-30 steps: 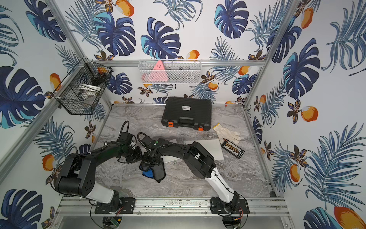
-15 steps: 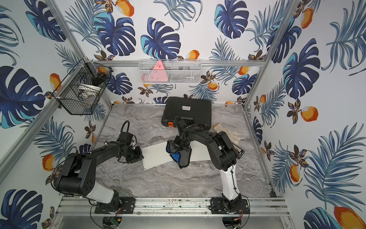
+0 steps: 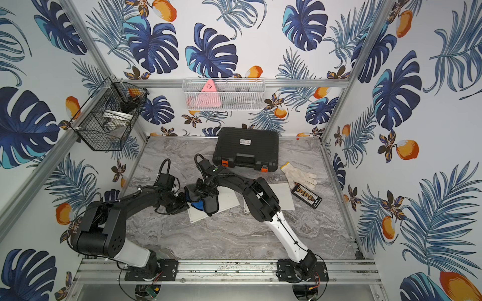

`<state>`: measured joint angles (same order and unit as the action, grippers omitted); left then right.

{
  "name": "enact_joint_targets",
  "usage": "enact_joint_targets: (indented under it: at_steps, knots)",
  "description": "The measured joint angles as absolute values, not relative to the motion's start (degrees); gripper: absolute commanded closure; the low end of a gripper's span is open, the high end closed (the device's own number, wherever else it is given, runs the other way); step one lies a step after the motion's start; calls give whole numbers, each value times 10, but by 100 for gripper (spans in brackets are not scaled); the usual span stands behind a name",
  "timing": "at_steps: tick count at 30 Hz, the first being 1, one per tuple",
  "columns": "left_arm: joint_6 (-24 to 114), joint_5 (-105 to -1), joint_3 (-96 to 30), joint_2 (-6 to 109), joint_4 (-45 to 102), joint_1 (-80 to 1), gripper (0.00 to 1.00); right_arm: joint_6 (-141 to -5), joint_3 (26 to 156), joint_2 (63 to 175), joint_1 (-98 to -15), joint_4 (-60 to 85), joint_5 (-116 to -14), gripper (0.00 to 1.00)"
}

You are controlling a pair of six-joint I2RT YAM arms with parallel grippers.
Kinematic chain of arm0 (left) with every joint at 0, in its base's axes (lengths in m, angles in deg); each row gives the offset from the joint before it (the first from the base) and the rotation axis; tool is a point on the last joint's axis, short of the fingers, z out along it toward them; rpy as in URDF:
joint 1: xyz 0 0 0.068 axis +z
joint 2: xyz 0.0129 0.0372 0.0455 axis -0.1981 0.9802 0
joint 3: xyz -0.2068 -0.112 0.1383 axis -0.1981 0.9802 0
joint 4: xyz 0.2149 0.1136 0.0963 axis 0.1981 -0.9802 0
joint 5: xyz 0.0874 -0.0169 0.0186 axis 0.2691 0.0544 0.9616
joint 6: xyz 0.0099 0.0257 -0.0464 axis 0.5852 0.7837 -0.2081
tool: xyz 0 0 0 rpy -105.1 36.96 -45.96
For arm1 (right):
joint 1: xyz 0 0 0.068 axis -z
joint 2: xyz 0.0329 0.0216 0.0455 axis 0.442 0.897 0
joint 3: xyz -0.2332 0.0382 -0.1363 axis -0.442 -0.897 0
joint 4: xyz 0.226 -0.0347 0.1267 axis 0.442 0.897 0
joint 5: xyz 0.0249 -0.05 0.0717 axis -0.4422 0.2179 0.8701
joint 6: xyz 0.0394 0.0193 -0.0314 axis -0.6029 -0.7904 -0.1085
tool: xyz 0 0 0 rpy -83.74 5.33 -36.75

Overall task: Wipe the drawing tablet
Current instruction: Wipe the dirt from the drawing tablet.

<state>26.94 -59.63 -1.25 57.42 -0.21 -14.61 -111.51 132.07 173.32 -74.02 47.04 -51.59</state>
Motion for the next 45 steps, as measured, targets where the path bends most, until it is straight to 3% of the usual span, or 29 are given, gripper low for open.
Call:
enact_joint_targets:
  at_steps: [6, 16, 22, 30, 34, 38, 42, 45]
  knots:
    - [269, -593, -13, 573, -4, -146, 81, -1101, 1246, 1686, -692, 465, -522, 100]
    - [267, -602, -17, 576, -10, -134, 81, -1004, 1131, 1581, -554, 558, -669, 100]
    - [267, -605, -22, 580, -18, -125, 81, -967, 1150, 1528, -615, 584, -745, 100]
    - [268, -606, -42, 596, -40, -118, 82, -969, 1168, 1575, -749, 573, -720, 100]
    - [275, -591, -48, 596, -48, -112, 81, -971, 1165, 1598, -729, 568, -709, 100]
    - [282, -583, -51, 596, -56, -92, 81, -969, 1170, 1598, -653, 572, -711, 100]
    - [289, -573, -54, 596, -62, -83, 81, -964, 1161, 1572, -582, 589, -753, 100]
    - [295, -562, -60, 598, -69, -79, 80, -951, 1161, 1533, -575, 597, -761, 100]
